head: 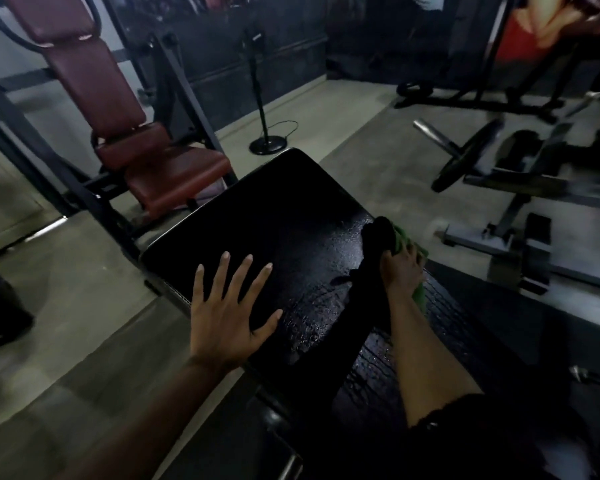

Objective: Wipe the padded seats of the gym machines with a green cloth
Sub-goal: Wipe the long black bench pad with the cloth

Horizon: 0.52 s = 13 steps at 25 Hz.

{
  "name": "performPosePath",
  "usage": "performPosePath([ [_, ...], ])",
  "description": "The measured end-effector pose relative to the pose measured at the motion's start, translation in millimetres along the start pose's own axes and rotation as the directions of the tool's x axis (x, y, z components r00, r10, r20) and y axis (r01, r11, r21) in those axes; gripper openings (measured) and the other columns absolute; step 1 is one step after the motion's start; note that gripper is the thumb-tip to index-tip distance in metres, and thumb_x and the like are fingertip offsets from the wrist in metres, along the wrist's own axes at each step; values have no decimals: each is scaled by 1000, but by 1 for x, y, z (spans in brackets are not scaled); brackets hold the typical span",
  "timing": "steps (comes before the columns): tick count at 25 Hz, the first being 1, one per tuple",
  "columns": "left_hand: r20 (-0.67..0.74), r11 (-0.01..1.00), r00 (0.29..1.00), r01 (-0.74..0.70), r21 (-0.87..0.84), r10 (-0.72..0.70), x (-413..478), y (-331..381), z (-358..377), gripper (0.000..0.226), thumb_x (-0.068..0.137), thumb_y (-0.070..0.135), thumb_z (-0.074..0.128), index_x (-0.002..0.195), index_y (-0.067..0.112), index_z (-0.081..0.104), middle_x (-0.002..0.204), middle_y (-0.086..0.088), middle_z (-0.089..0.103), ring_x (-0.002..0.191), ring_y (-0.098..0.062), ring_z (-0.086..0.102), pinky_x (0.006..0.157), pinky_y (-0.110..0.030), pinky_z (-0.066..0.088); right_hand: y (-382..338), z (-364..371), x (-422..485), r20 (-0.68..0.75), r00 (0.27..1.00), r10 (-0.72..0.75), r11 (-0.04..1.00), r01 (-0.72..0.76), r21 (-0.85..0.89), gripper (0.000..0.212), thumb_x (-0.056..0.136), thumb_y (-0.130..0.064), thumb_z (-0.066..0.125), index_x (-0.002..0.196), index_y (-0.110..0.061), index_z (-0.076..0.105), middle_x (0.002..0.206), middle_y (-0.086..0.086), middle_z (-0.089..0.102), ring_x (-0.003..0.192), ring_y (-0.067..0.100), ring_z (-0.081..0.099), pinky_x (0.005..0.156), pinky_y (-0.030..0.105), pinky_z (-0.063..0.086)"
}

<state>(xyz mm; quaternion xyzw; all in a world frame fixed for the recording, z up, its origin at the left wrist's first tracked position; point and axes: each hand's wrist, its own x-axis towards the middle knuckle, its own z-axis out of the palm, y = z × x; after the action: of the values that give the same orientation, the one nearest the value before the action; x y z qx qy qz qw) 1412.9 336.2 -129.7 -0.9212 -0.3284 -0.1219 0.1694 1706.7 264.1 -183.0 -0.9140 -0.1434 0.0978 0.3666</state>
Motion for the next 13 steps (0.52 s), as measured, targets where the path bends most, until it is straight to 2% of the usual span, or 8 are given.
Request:
performPosePath([
  [2,12,1000,1000,-8,-8,8,0,0,-3,71,90,67,10,144,27,32,145,-6,45,139,-32,32,112,-58,18,-11,-2,-19,-2,995,102,994,-102,24,51,93,-28,42,139,-6,38,147,15,34,133,34,29,106,46,25],
  [3,21,1000,1000,-9,-14,10,1,1,-5,71,90,67,10,145,27,31,146,-6,44,139,-31,32,112,-58,18,-29,-1,-37,15,997,78,996,-78,38,49,93,-28,42,135,-3,42,143,20,39,130,35,34,106,45,27],
  [5,14,996,1000,-11,-90,12,-1,0,-13,71,91,66,10,146,26,28,149,-6,39,141,-29,28,114,-55,17,-71,10,-96,95,989,-112,992,105,75,49,92,-32,45,132,-3,46,138,21,45,127,35,39,105,44,30],
  [6,-10,984,1000,-16,-180,15,-4,-3,-18,70,92,65,11,147,25,27,151,-7,35,143,-28,24,115,-53,17,-85,20,-136,118,966,-231,972,223,77,52,91,-36,44,136,-10,44,142,17,42,130,34,36,106,45,28],
  [8,-60,925,997,-57,-376,37,-9,-15,-28,66,94,62,15,147,24,24,154,-6,30,146,-25,16,117,-50,15,-93,34,-213,51,902,-429,903,429,11,55,87,-46,36,139,-29,40,147,8,38,133,32,36,104,51,31],
  [9,-82,910,994,-98,-402,71,-11,-23,-32,64,95,60,16,147,23,25,153,-7,30,146,-25,15,117,-50,15,-89,37,-236,7,897,-443,897,443,5,54,84,-47,34,136,-35,42,144,6,43,130,31,42,99,53,37],
  [11,-85,934,978,-205,-293,188,-7,-35,-36,63,95,58,19,145,21,31,151,-8,35,144,-27,20,116,-51,18,-69,36,-244,19,915,-403,915,403,17,56,78,-46,34,133,-39,45,140,3,49,127,28,47,97,52,39],
  [13,21,937,947,-315,-150,321,5,-38,-36,64,95,60,15,144,23,34,149,-8,38,143,-28,24,116,-51,19,-39,28,-229,27,949,-314,949,313,22,65,72,-44,28,135,-38,43,144,3,43,132,28,39,106,46,29],
])
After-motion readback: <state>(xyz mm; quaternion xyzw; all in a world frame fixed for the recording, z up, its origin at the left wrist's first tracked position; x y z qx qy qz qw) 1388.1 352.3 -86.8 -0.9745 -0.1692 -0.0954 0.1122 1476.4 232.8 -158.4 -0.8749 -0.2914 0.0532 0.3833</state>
